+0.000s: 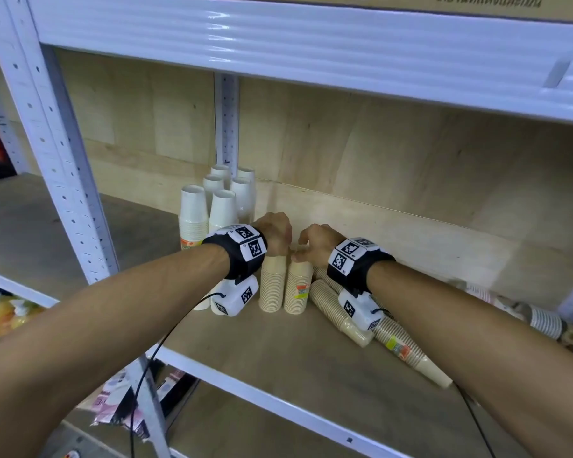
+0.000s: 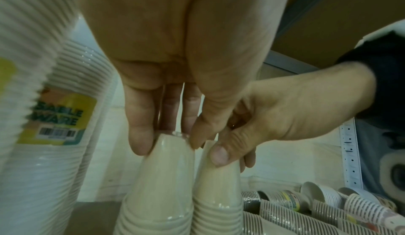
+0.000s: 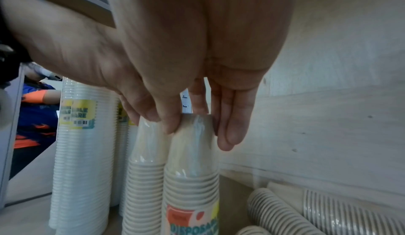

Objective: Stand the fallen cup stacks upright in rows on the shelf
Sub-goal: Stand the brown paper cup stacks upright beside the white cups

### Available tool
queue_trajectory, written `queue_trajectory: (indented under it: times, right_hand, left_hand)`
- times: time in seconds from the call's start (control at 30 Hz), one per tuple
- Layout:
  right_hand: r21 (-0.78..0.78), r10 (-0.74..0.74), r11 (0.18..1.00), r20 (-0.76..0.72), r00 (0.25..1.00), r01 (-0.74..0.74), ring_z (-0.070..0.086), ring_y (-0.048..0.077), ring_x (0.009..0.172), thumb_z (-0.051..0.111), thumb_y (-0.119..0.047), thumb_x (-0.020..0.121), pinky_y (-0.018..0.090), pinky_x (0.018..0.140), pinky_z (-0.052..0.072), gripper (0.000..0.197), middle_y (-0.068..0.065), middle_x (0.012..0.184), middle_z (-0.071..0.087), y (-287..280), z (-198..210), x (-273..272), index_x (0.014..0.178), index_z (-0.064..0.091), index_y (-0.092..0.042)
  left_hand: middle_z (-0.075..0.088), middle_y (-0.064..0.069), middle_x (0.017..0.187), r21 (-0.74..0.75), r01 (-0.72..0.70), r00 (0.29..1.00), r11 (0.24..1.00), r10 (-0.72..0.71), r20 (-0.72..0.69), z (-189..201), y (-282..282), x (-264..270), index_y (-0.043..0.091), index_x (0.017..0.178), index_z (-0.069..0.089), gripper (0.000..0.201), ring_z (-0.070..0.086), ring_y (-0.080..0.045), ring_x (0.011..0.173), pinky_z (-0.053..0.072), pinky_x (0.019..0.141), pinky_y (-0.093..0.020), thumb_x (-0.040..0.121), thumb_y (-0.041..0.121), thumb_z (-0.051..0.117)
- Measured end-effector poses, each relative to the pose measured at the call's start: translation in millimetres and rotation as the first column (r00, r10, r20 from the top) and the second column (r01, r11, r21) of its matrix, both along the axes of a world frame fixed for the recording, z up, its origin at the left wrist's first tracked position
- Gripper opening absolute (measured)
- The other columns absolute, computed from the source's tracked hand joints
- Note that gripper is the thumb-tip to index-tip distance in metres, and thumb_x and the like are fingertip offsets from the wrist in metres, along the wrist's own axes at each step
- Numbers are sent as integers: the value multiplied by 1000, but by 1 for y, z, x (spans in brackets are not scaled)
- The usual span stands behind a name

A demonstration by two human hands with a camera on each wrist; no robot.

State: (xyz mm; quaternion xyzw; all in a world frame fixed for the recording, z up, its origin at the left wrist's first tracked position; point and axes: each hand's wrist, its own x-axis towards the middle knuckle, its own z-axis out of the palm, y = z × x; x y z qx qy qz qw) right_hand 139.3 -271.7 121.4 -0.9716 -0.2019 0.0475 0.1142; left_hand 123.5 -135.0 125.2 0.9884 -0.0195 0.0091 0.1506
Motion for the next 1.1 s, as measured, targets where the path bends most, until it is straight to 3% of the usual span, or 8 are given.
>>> queue_trajectory:
  times: [0.07, 0.17, 0.27, 0.33, 0.43, 0.63, 0.8, 1.1]
  right_hand:
    - [5, -3, 1000, 19, 1000, 3, 61, 26, 105, 68, -40, 87, 32, 83, 50, 49, 12, 117, 63, 0, -2, 0, 121, 63, -6]
    - [18, 21, 1000, 11, 1000, -21, 60, 25, 107, 70, -41, 83, 32, 85, 50, 55, 10, 119, 62, -3, -3, 0, 127, 59, -10]
    - [2, 81, 997, 9, 997, -81, 59, 25, 113, 71, -27, 84, 30, 89, 48, 52, 8, 127, 61, -5, -2, -2, 132, 57, -14]
    - [-4, 88, 996, 15, 996, -88, 59, 25, 112, 70, -24, 86, 31, 88, 48, 45, 9, 125, 63, -5, -3, -2, 128, 62, -12]
    - [-15, 39, 999, 34, 999, -39, 62, 26, 103, 70, -32, 85, 35, 85, 53, 41, 12, 116, 65, -3, -4, -2, 117, 66, -7]
    - [-25, 61, 998, 39, 997, -60, 63, 28, 104, 70, -27, 82, 41, 89, 54, 43, 13, 117, 65, 0, -4, -4, 119, 64, -6]
    - [-37, 36, 999, 32, 999, -35, 64, 27, 99, 68, -29, 86, 39, 86, 55, 35, 12, 111, 66, 1, -4, -2, 113, 69, -8]
    - [-28, 22, 999, 37, 999, -21, 65, 28, 95, 70, -30, 84, 40, 83, 56, 33, 13, 104, 69, 2, -7, -3, 106, 70, -6]
  left_hand:
    - [67, -9, 114, -2, -2, 999, 1000, 2, -32, 0, 0, 0, 5, 114, 68, 28, 65, -23, 101, 57, 89, -36, 87, 16, 67]
    - [64, -6, 114, -39, -17, 999, 999, 16, -32, -1, 3, -2, 8, 115, 66, 34, 63, -23, 101, 56, 86, -34, 85, 23, 70]
    - [65, -8, 115, -38, -32, 999, 999, 31, -15, -3, 5, -3, 5, 116, 65, 33, 64, -23, 102, 56, 84, -32, 86, 20, 69]
    - [66, -8, 115, -12, -17, 1000, 1000, 17, 3, -3, 5, -3, 5, 115, 68, 30, 64, -23, 103, 55, 85, -30, 87, 17, 67]
    - [67, -8, 116, -19, 20, 1000, 1000, -21, -18, -4, 4, -3, 7, 114, 69, 29, 64, -23, 104, 55, 89, -33, 86, 15, 67]
    - [63, -6, 116, -53, -7, 1000, 999, 7, 7, -7, 7, -5, 8, 115, 66, 33, 62, -23, 102, 55, 85, -33, 87, 25, 68]
    - [66, -8, 115, -32, 5, 1000, 999, -6, -3, -7, 7, -8, 6, 113, 69, 28, 64, -24, 103, 56, 87, -33, 87, 17, 66]
    - [63, -7, 119, -60, -6, 1000, 998, 6, 7, -7, 10, -11, 8, 116, 66, 32, 62, -23, 104, 55, 86, -32, 86, 18, 68]
